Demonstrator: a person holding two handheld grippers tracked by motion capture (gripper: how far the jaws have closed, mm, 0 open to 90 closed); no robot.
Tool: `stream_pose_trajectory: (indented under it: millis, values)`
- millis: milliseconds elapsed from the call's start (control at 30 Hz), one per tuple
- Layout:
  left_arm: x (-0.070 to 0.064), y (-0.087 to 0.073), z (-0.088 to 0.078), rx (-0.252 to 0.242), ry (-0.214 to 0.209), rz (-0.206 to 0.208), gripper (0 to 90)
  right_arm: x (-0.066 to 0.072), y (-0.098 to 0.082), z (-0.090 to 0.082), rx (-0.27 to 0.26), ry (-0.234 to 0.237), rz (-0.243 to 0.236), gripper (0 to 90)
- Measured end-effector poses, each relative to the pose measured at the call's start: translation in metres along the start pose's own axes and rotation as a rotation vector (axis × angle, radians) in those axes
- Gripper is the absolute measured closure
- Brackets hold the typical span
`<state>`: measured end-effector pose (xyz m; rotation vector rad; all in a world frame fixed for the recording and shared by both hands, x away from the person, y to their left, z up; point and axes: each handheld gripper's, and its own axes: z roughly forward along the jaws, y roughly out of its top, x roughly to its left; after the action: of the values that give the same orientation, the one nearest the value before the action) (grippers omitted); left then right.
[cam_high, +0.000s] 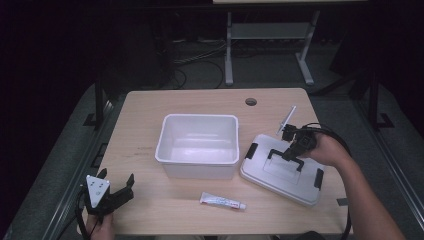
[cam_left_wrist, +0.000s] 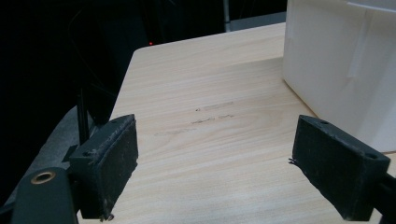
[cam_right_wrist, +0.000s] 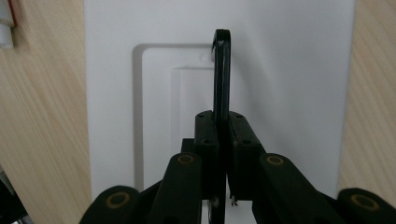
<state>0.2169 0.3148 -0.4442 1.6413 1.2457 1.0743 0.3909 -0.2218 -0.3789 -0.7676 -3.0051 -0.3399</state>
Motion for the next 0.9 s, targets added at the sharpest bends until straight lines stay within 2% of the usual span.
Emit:
stream_pose_trajectory:
  millis: [200,500,533,900]
  values:
    - [-0.0008,0.0002,0.0,0.001,-0.002,0.004,13.6,-0.0006,-0.0011,0.0078,-0.001,0.005,0.008,83.5]
    - [-0.001,0.0002,-0.0002,-0.001,-0.002,0.003,13.5,-0.0009,-0.0024,0.0083,-0.012,0.013,0.018,82.9]
    - [-0.001,0.0002,-0.0003,-0.002,-0.003,0.003,13.6,-0.0004,-0.0024,0.0084,-0.009,0.014,0.018,80.2]
    - [-0.0013,0.0003,-0.0007,-0.003,-0.003,0.002,13.5,0.0038,-0.0026,0.0053,-0.016,0.004,0.021,75.0]
